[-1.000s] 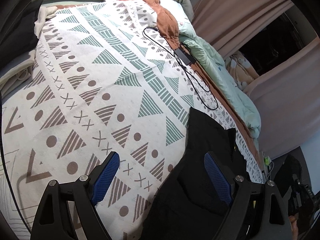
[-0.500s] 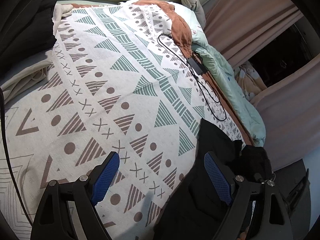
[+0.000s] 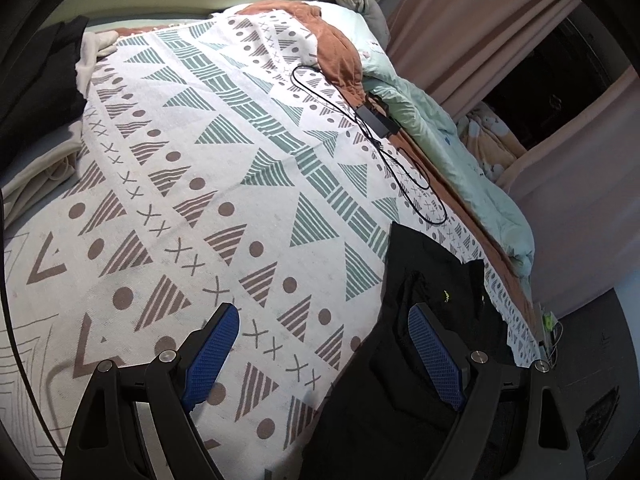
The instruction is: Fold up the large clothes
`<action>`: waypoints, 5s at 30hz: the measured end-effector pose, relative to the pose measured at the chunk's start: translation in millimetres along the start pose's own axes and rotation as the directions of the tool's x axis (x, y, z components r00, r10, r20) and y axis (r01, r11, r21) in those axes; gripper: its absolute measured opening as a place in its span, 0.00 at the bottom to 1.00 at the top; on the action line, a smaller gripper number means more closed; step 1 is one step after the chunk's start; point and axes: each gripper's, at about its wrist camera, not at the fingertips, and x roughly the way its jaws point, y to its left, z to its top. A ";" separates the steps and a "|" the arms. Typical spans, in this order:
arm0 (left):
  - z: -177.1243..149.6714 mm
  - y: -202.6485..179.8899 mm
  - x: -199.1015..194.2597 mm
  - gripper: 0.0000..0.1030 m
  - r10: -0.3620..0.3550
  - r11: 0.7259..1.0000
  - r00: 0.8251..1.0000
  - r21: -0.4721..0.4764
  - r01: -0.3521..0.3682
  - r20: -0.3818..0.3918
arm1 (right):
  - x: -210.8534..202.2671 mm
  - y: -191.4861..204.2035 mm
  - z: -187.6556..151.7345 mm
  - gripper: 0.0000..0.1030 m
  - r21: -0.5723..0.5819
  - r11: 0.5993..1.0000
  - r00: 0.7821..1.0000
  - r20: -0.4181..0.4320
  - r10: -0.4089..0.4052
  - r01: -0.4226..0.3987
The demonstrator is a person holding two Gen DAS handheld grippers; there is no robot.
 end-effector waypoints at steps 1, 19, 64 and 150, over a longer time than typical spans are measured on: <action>-2.2 -5.0 1.0 0.85 -0.001 1.000 1.000 0.016 0.001 -0.001 | -8.5 -16.0 -1.1 0.65 0.032 0.999 1.000 0.013 -0.016 0.016; -44.6 -63.0 29.3 0.71 0.040 0.959 0.999 0.280 -0.034 -0.013 | -28.7 -249.0 -20.6 0.64 0.575 0.818 0.994 0.089 -0.056 -0.006; -71.6 -62.5 -42.0 0.88 0.027 0.962 0.999 0.271 -0.020 -0.025 | -108.5 -238.7 -47.3 0.88 0.530 0.848 0.991 0.125 -0.053 -0.021; -207.1 92.0 -154.7 0.75 -0.028 0.932 0.970 0.344 0.112 -0.241 | -241.4 -319.6 -237.1 0.79 0.409 0.913 0.994 0.105 -0.042 -0.004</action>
